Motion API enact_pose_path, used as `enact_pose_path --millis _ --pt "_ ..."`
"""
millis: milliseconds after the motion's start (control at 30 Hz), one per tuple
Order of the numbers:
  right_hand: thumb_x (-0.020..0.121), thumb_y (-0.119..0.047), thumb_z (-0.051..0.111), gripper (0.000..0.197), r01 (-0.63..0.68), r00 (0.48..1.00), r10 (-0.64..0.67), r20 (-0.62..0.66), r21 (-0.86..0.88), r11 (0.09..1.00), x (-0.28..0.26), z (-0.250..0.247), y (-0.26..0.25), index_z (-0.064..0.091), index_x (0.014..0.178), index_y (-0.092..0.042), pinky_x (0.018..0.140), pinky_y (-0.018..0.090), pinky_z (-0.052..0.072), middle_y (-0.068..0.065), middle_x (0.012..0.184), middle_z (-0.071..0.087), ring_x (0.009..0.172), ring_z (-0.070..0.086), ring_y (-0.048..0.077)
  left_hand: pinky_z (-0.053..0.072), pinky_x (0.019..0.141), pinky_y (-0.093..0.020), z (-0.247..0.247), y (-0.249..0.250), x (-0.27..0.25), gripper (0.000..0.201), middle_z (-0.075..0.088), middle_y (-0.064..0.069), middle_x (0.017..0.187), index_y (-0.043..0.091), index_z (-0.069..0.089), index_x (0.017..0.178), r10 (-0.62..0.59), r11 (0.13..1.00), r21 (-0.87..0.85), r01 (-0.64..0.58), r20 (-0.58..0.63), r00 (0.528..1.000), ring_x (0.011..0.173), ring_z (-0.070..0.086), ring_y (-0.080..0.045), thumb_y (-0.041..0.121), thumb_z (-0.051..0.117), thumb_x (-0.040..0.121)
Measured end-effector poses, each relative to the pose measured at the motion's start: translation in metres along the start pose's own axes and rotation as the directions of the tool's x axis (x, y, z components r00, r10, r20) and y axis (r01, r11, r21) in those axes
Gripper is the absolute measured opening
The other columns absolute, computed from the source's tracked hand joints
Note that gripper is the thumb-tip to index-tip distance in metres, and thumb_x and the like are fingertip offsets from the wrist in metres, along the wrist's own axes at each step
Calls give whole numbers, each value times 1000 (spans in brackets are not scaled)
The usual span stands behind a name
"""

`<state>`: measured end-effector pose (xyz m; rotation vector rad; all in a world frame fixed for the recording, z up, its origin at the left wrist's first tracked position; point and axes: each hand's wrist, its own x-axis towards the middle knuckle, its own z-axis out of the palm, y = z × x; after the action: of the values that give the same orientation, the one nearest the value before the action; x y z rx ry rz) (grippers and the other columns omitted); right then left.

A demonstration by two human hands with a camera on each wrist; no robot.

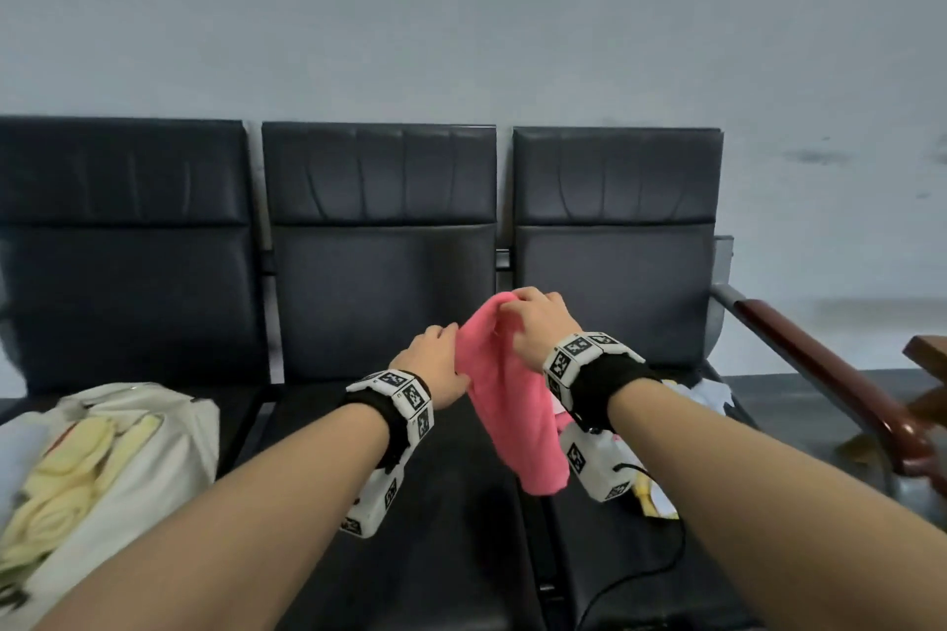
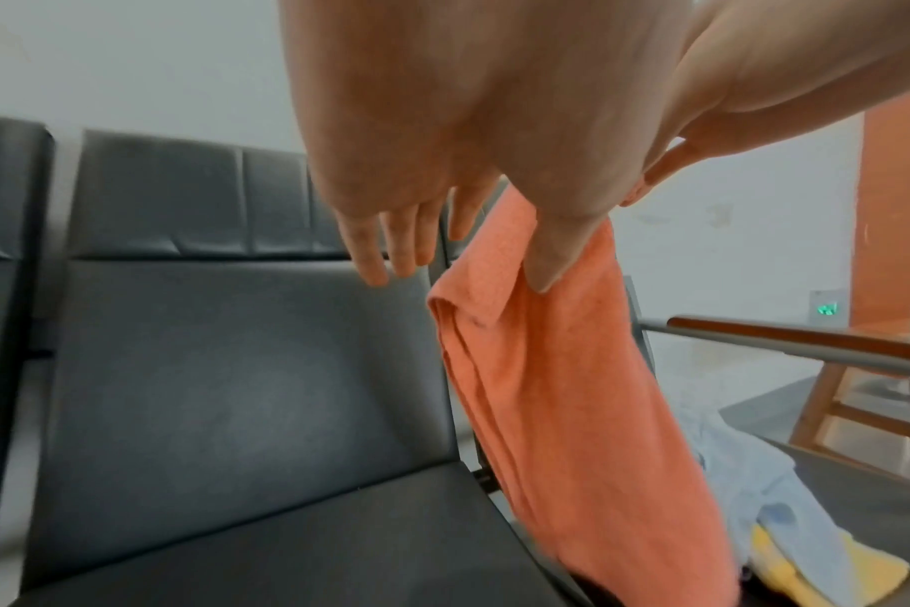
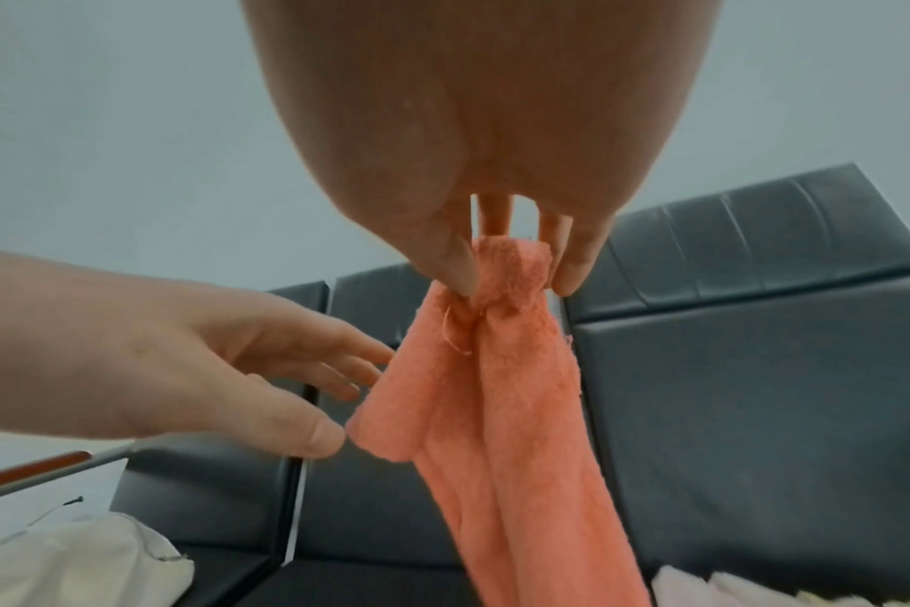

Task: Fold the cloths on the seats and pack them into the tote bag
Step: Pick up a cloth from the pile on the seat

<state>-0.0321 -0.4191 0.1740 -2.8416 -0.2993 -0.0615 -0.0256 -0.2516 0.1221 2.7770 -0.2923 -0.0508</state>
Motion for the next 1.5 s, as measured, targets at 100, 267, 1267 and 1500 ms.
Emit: enact_pose_path --millis 100,267,1267,1500 --pt "92 -5 43 46 51 998 -51 -39 -7 999 -22 -24 -31 58 133 -19 104 36 38 2 144 44 123 37 35 48 100 -45 -22 -8 -28 65 50 -9 135 15 43 139 -20 998 -58 17 -48 999 124 53 -28 35 68 82" --pt "90 -6 45 45 95 989 -95 -110 -7 995 -56 -49 -72 61 129 -22 103 37 39 5 137 48 122 41 37 50 77 -38 -55 -23 -71 10 67 -9 100 16 56 92 -46 991 -132 22 -184 982 95 64 -32 25 58 89" --pt "80 -26 62 24 42 987 32 -160 441 897 -63 -36 -141 71 65 -10 69 35 58 12 72 72 65 63 17 43 56 -25 -97 -52 -112 34 60 0 53 20 64 56 -193 696 -705 -138 -369 909 49 52 -11 33 80 83" --pt "86 -26 64 22 61 997 -21 -73 602 796 -56 -25 -147 75 78 -9 60 32 59 9 67 70 58 64 15 53 78 -42 -105 -52 -98 27 69 -20 79 3 71 83 -181 705 -693 -152 -383 906 74 59 -22 18 55 100"
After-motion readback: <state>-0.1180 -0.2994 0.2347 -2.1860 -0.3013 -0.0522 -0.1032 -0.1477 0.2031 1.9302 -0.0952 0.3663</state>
